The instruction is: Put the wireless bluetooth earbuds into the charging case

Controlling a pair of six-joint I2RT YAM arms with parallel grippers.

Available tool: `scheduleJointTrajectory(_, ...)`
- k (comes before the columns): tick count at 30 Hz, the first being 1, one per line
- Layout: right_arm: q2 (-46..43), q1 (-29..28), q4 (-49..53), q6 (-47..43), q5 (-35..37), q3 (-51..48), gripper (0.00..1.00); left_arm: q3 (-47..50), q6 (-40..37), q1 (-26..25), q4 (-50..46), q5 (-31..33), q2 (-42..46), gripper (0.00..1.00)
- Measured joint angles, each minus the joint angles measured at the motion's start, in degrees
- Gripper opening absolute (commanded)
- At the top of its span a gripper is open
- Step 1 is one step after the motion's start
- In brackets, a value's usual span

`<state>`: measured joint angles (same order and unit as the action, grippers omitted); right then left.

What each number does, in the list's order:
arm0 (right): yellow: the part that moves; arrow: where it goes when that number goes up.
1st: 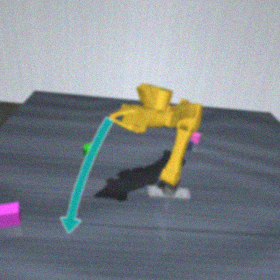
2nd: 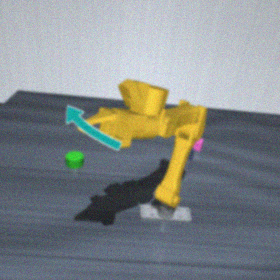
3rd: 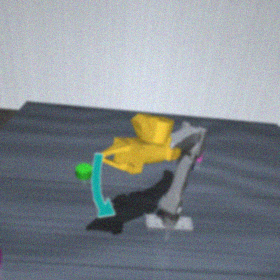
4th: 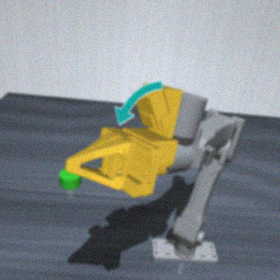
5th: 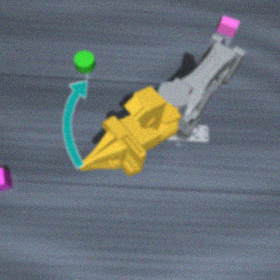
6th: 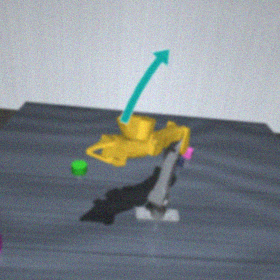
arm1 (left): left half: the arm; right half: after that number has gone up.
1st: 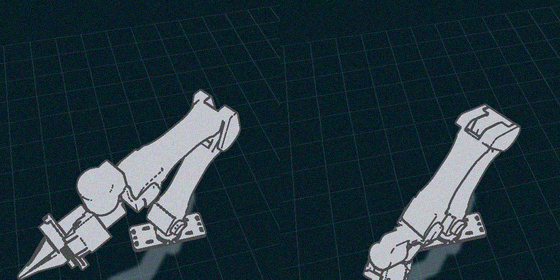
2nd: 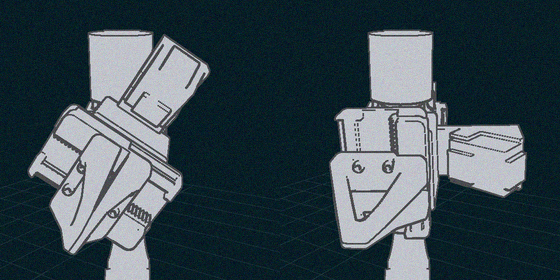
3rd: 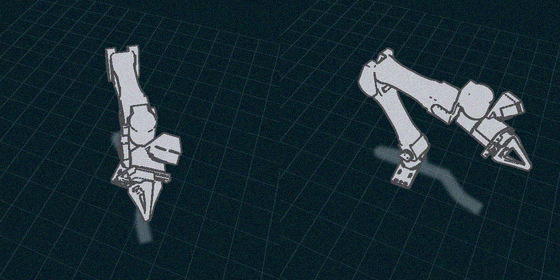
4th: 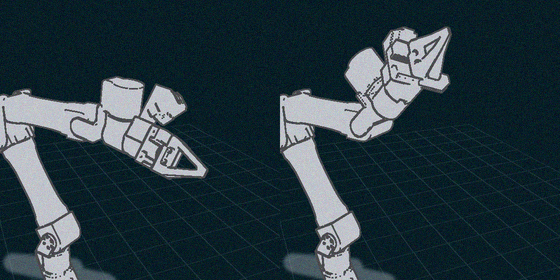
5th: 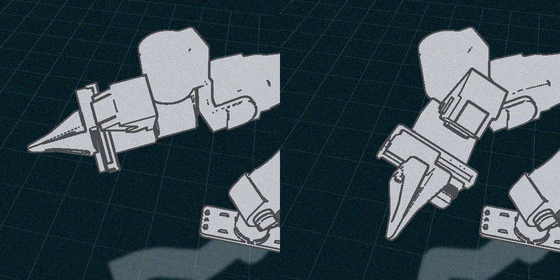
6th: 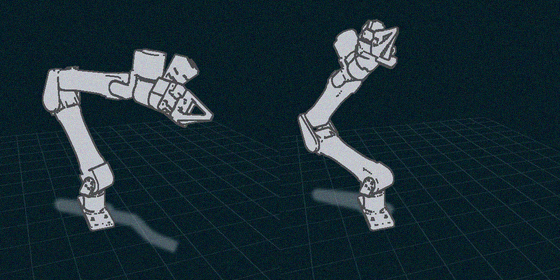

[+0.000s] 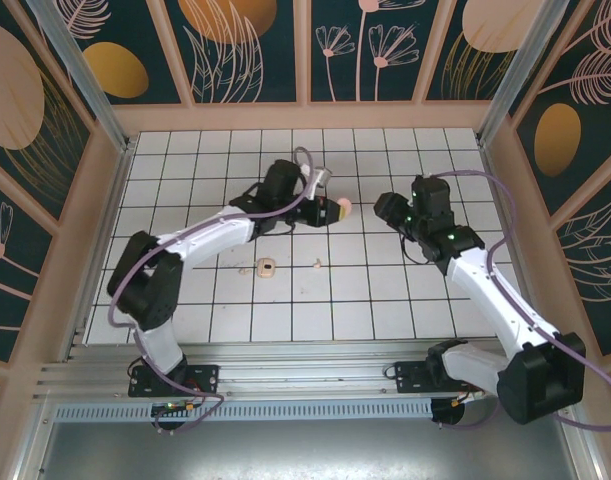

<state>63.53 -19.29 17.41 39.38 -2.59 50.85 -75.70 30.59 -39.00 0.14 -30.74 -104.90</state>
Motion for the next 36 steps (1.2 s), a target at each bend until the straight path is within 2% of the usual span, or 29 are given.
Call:
scheduleJointTrajectory(5, -3.4, 0.3, 0.9, 0.6, 0.9, -1.9, 0.50, -4.1, 6.6, -1.8, -2.9, 0.9, -8.9, 0.04)
scheduleJointTrajectory(14, -8.0, 0.5, 1.7, 1.5, 1.1, -6.0, 0.50, -8.6, 14.8, -1.9, -3.8, 1.4, -17.3, 0.06)
scheduleJointTrajectory(21, -8.4, 0.6, 1.7, 1.7, 1.0, -7.4, 0.50, -14.1, 17.2, -3.2, -3.8, 0.9, -22.1, 0.08)
scheduleJointTrajectory(36, -12.2, 0.6, 2.6, 1.7, 1.1, -7.4, 0.49, -14.3, 19.1, -4.4, -3.9, 0.8, -24.0, 0.10)
